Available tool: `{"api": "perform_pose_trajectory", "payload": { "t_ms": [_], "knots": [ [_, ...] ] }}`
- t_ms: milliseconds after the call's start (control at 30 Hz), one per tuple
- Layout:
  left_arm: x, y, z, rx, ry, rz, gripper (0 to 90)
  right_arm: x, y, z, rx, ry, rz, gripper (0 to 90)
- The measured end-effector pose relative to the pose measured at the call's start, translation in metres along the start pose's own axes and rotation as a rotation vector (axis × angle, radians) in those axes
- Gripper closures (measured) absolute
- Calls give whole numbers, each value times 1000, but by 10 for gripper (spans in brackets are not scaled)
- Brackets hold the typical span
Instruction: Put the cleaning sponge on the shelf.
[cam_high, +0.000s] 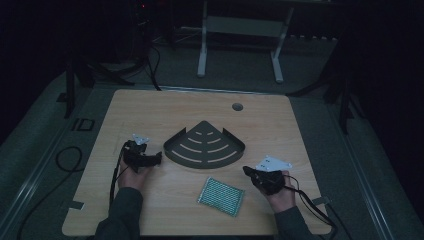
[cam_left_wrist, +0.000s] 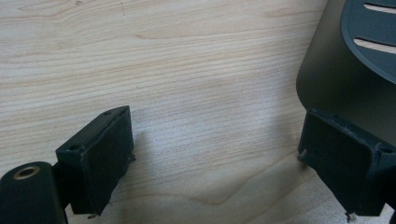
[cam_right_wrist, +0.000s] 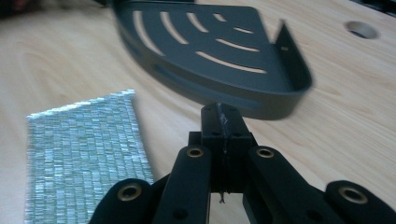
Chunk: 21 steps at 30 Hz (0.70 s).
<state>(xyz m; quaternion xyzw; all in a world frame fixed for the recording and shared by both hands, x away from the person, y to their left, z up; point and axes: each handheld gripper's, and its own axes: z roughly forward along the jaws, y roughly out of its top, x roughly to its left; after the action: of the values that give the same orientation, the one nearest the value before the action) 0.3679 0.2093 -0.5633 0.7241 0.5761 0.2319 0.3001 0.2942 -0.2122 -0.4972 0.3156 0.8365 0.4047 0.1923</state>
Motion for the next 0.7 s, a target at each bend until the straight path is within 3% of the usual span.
{"api": "perform_pose_trajectory", "payload": {
  "t_ms": [300,700],
  "knots": [
    [0,0,0,0,0,1,105,29,1,12,53,73,-84,900],
    [0,0,0,0,0,0,105,50,-1,32,120,143,-157,900]
  ]
}}
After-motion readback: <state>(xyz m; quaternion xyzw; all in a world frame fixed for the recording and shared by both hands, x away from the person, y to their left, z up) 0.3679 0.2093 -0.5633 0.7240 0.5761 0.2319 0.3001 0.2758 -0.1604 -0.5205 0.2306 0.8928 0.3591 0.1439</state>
